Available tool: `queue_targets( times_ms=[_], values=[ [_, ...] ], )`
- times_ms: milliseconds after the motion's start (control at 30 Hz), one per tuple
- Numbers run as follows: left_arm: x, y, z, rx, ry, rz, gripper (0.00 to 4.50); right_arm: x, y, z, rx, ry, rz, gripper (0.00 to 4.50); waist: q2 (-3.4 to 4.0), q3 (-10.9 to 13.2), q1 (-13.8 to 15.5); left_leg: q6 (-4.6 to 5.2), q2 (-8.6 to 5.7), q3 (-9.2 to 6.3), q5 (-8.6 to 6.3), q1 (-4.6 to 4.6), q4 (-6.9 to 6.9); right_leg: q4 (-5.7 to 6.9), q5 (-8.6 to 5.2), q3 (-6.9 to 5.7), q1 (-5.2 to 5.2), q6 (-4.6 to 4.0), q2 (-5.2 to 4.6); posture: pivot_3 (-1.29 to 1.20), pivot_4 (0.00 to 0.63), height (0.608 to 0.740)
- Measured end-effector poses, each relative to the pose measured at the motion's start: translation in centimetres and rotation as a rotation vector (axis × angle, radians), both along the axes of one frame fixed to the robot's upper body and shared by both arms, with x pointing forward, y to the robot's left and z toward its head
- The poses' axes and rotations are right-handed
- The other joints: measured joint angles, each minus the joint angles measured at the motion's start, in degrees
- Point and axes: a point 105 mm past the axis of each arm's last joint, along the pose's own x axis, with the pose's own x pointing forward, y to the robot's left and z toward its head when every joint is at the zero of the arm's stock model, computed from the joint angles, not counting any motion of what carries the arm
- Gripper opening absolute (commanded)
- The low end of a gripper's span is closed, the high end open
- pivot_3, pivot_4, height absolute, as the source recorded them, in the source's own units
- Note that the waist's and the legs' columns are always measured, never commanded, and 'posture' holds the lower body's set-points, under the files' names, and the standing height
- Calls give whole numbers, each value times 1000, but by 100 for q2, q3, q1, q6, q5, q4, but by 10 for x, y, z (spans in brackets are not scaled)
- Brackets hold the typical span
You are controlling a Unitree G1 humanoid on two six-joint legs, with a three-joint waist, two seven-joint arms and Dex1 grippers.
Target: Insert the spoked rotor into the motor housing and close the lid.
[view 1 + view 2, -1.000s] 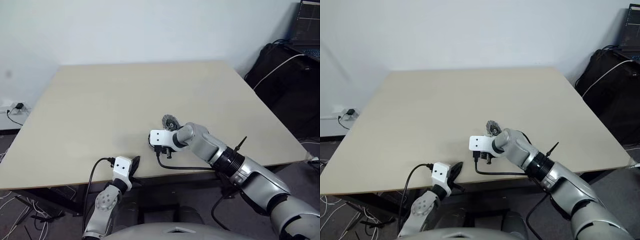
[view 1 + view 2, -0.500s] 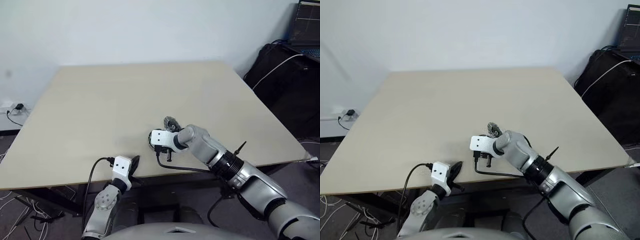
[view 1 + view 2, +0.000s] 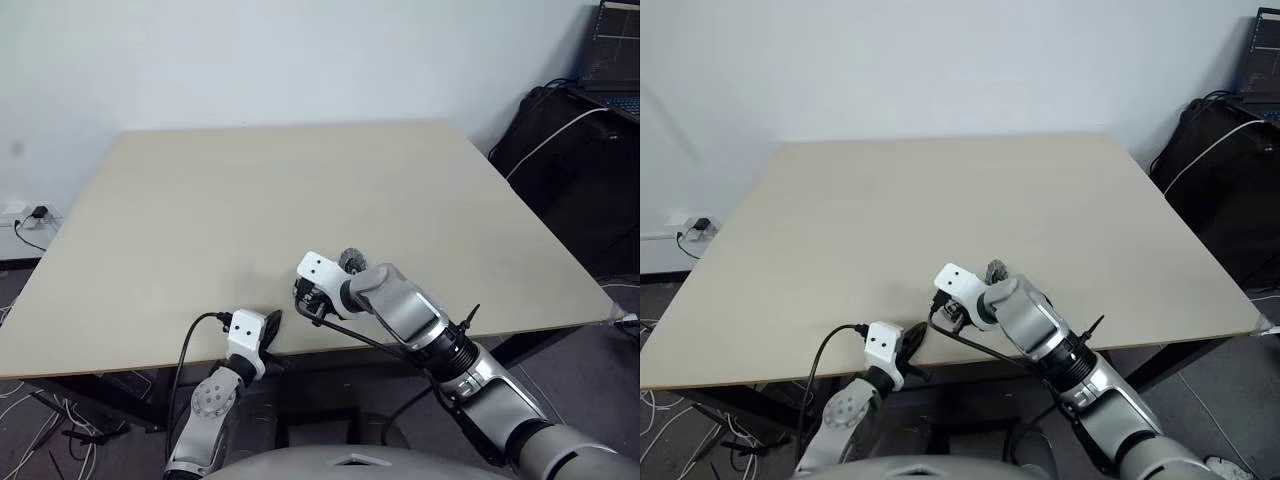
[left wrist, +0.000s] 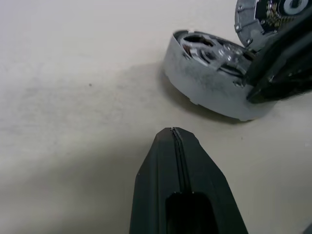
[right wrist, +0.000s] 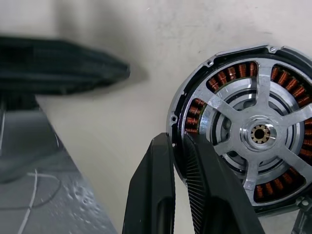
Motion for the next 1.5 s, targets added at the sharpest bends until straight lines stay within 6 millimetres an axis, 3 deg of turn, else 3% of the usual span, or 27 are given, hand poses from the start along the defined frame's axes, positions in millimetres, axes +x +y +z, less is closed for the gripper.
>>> queue_targets(
  times_ms=[200, 400, 633, 800, 900, 967, 1033, 1167, 1333, 1500],
  values=[
    [-1, 0, 1, -2, -6, 1, 0, 5, 7, -2, 19, 22, -72, 67, 0, 0, -9, 0, 2, 3, 0, 0, -2, 0, 1, 1, -1, -1, 1, 0, 0, 740],
    [-2, 1, 0, -2, -3, 4, 0, 9, 12, -5, 30, 11, -78, 1980, 2, 0, -10, -1, 6, 10, 0, 2, -2, 0, 4, -3, -2, -3, -3, 0, 0, 740],
    [-1, 1, -1, -3, -7, 5, 0, 8, 22, 15, 94, -63, -25, 1980, 3, 1, -10, -1, 9, 14, -1, 2, -6, 0, 4, -7, -6, -3, -6, 0, 0, 740],
    [-1, 1, -1, -3, -7, -1, 0, -4, 46, 58, 298, -88, 17, 1980, 3, 1, -5, -3, 14, 14, -2, 2, -8, -1, 4, -9, -7, -3, -4, 0, 0, 740],
    [-2, 0, -1, -5, -7, -10, 0, -6, 58, 90, 474, -137, 16, 1408, 3, 1, -3, -4, 14, 16, -3, 1, -12, -3, 4, -11, -7, -3, -5, 0, 0, 740],
    [-2, 0, -1, -5, -6, -15, 0, 3, 58, 108, 558, -211, -40, 785, 3, 1, -5, -5, 15, 20, -3, 1, -16, -4, 4, -11, -8, -3, -6, 0, 0, 740],
    [-2, -1, -1, -5, -6, -19, 0, 22, 48, 123, 589, -354, -141, 59, 3, 2, 0, -5, 16, 25, -3, 1, -19, -6, 4, -13, -8, -3, -7, 0, 0, 740],
    [-2, -1, -1, -4, -6, -22, 0, 59, 5, 131, 471, -647, -335, 59, 4, 2, 0, -6, 16, 42, -3, 2, -26, -10, 4, -12, -11, -3, -15, 0, 0, 740],
    [-3, 1, -1, 6, -10, -26, 0, 82, -74, 94, 150, -785, -534, 59, 11, 7, -2, -6, 18, 51, -3, 5, -29, -13, 4, -9, -17, -4, -18, 0, 0, 740],
    [-3, 0, 1, 16, -25, -38, 0, 74, -123, 64, -133, -800, -507, 59, 14, 13, -13, -6, 23, 52, -3, 9, -22, -15, 3, -8, -14, -3, -14, 0, 0, 740]
  ],
)
